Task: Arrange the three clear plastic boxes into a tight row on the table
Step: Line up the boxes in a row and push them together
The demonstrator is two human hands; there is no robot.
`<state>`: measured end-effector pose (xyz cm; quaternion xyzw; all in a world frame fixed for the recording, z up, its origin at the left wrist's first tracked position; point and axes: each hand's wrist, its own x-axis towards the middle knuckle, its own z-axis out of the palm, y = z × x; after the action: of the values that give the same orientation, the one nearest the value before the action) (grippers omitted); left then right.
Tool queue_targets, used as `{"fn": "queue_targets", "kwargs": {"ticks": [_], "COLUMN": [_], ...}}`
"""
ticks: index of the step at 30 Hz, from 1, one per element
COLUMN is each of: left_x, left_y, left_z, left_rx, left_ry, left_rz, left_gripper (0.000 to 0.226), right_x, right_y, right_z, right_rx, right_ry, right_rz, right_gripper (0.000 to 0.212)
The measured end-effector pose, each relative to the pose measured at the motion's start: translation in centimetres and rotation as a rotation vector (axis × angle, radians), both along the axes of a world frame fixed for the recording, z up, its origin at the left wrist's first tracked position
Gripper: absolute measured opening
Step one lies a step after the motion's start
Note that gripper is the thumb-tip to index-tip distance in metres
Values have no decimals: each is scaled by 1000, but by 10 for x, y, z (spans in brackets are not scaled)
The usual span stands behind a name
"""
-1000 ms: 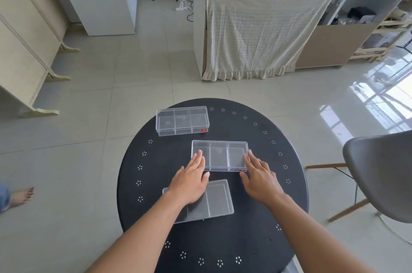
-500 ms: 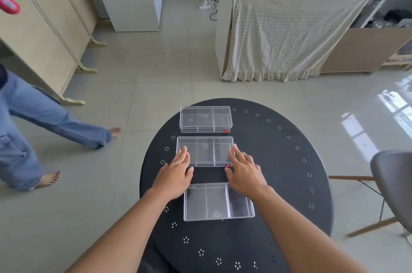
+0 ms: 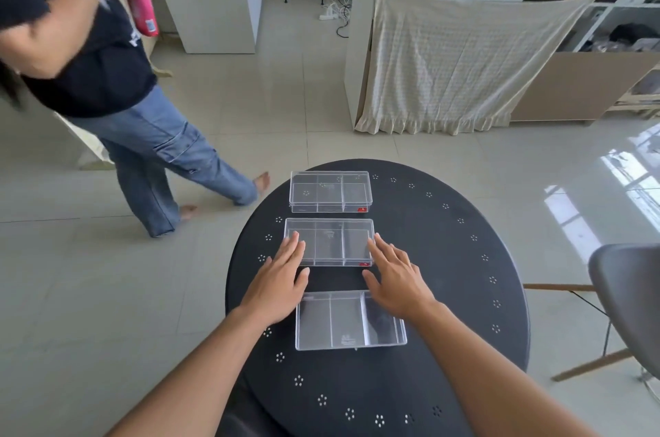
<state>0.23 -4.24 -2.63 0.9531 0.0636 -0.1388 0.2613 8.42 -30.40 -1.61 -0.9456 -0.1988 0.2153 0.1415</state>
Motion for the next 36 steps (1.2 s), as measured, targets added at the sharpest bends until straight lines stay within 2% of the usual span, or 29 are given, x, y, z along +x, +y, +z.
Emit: {"fn": "queue_targets", "kwargs": {"ticks": [7,14,19,26,36], "left_x": [-50,-93,-95,-72,-53], "left_y": [-18,-34,-30,-19,-12], "left_z": [-8,-22,-20,-13,-8], "left_rx": [-2,78,135,123,125], "left_ry": [-114,-134,-86,-30,5], "left_rz": [-109,-281,-286,-177,-104], "left_gripper": [60,57,59,59,60], "right_x": [-38,-83,-88,-75,-71], "right_y": [-31,-57,-53,-25,7], "right_z": [-3,-32,-39,-34,-27], "right_rx": [73,182,152,80,-21], "right_ry": [-125,-313,-294,-251,-263], "right_rz": [48,104,113,166,59], "right_gripper": [56,38,45,52,60]}}
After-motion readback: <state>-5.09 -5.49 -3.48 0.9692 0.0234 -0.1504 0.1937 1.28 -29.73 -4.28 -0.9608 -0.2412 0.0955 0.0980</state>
